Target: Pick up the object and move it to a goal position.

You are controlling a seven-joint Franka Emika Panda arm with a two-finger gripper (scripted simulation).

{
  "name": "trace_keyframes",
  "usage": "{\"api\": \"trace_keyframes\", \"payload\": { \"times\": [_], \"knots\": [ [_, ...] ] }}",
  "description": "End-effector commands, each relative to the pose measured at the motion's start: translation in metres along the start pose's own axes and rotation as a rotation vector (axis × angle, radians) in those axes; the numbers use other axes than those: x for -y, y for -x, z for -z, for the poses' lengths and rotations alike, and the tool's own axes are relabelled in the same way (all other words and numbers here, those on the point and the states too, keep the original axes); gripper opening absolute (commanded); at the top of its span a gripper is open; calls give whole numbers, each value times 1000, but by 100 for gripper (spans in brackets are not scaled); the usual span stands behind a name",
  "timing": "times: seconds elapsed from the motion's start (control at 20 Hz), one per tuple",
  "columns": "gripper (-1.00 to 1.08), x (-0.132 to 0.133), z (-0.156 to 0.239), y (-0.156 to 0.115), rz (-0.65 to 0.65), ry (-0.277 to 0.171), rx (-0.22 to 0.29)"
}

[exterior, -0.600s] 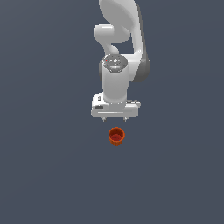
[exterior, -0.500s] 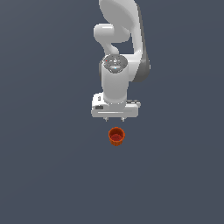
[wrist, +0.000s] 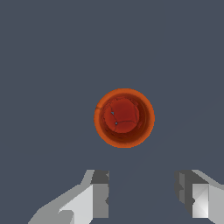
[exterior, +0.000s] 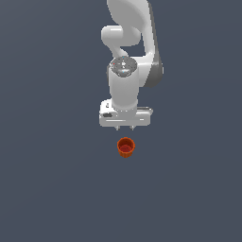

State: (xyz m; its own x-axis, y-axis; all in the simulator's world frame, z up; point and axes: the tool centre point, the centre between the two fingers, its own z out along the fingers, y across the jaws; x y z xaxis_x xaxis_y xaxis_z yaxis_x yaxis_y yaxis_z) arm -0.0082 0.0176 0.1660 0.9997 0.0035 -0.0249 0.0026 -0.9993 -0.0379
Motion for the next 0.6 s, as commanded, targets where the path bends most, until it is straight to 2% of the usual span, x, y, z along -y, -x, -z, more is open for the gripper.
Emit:
{"api": "trace_keyframes", "payload": {
  "times": [0.0, 0.25, 0.55],
  "knots": [
    [28, 0, 7, 0, 4, -13, -6],
    [28, 1, 30, -1, 22, -61, -29],
    [28, 4, 77, -1, 64, -143, -82]
  ]
}}
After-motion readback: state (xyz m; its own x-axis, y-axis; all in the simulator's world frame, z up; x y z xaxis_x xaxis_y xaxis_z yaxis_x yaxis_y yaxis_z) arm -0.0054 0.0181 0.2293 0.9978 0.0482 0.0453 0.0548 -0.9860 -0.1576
